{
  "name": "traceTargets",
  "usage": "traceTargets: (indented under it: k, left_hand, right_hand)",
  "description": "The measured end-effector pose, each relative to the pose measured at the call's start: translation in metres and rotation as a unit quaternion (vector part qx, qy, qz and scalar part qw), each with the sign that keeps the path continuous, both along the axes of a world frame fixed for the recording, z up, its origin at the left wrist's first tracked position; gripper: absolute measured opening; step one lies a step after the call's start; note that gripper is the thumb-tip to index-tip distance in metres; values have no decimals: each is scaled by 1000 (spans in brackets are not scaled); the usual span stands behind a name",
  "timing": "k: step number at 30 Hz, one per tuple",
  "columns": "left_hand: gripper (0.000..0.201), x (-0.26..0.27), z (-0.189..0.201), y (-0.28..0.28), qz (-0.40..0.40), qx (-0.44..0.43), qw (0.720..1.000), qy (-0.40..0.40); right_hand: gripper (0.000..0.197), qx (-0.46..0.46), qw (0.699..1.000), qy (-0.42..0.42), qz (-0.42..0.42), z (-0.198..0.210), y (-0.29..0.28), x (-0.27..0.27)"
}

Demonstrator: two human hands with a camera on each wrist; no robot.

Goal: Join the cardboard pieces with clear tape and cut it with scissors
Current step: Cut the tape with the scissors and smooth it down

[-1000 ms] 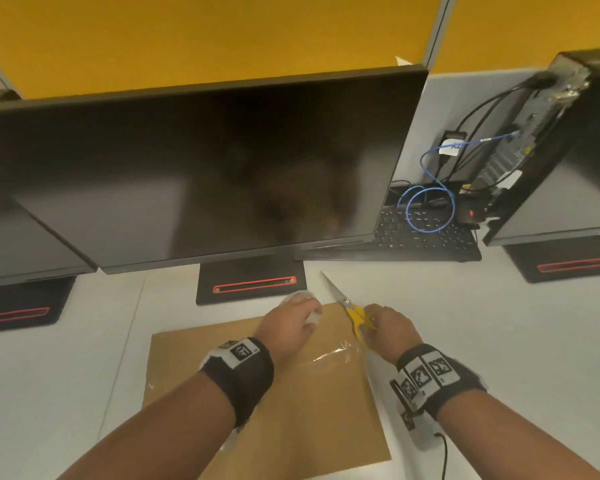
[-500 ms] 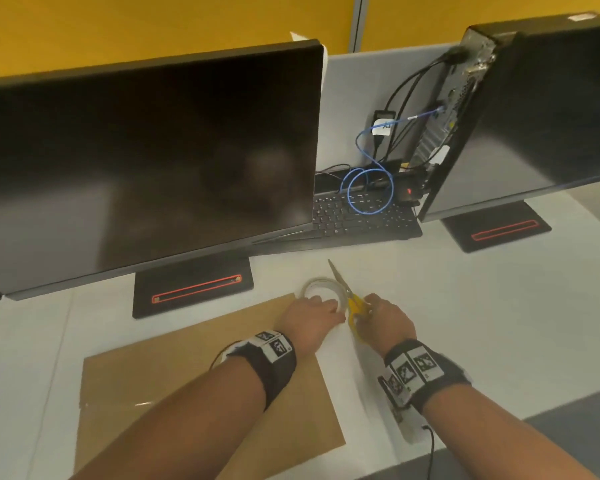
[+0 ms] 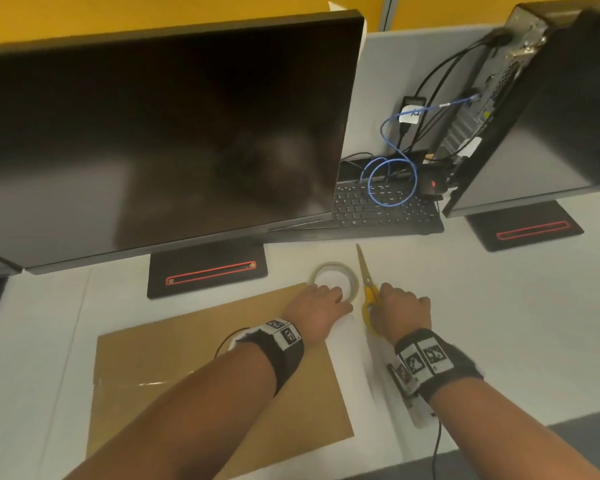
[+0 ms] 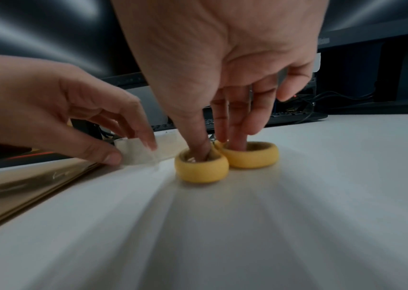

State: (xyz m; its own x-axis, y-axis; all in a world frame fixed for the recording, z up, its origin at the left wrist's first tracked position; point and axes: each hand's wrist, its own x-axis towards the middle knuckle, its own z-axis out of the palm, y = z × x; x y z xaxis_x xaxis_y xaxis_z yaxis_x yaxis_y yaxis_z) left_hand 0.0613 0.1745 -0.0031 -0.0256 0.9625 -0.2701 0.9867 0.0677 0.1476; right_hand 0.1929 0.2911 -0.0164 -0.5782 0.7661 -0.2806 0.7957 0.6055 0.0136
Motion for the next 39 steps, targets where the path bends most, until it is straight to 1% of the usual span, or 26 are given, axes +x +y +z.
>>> traceTargets:
  k: [2,3,5,6,7,8,9,10,12,14,15,17,20,22,24,27,29,31,33,35,39]
  left_hand:
    - [61,-1,-3,-10,27,30,999,-28]
    - [63,-1,-4,-18,47,50,997,-37]
    - [59,-3,-5,-39,94,105,989,-49]
    - [56,-5,-7,-50,120,121,984,-55]
    - [54,-8,-7,-64,142,116,981,-60]
    - [53,-10,-8,-79,154,93,982,-60]
    - [53,-12,-9,-93,156,59,984,-56]
    - [53,-15,-13,-109,148,32,987,-47]
    - [52,-21,-20,-135,109,14,994,-26]
    - [55,-26,-27,-157,90,-8,996,-6]
    - [58,-29,-31,-165,94,-22,995,-9]
    - [63,-31,-36,-177,106,-51,993,-26]
    - [65,-28,-39,-183,112,-52,992,-31]
    - [65,-26,-43,-187,115,-33,993,-22]
    - [65,-28,-44,-193,113,-8,994,9]
    - [63,-33,-40,-209,125,-47,991,-4]
    - [65,-33,-41,-219,130,-69,989,-1]
    - [65,-33,-45,-226,141,-70,987,9]
    - [66,-32,-45,-229,151,-67,986,6]
    - [66,-31,-46,-228,156,-74,985,10]
    - [68,-31,-44,-228,162,-90,983,10]
  right_hand:
    - [30,12,1000,9,3,4,-3,-2]
    - [30,20,999,25,10,7,-6,-4]
    - [29,32,993,101,50,15,-16,-13]
    - [27,33,985,149,85,18,-22,-17]
    - [25,31,972,190,134,18,-30,-23]
    - [24,23,955,221,196,17,-39,-28]
    - [23,-6,935,235,264,14,-50,-32]
    - [25,-47,913,239,327,11,-62,-37]
    - [41,-132,877,220,407,-1,-83,-44]
    - [55,-175,867,171,434,-15,-98,-50]
    - [59,-189,869,146,434,-22,-104,-51]
    - [59,-202,873,95,434,-31,-112,-50]
    - [61,-189,879,69,433,-36,-121,-46]
    - [61,-171,893,18,417,-37,-124,-43]
    - [56,-153,901,16,406,-39,-126,-42]
    - [56,-166,898,6,408,-41,-129,-41]
    - [56,-158,909,-11,385,-43,-131,-39]
    - [57,-145,923,-9,357,-41,-134,-37]
    - [63,-123,933,16,338,-39,-134,-34]
    - [71,-130,931,4,341,-39,-130,-33]
    - [91,-125,940,-11,317,-38,-130,-32]
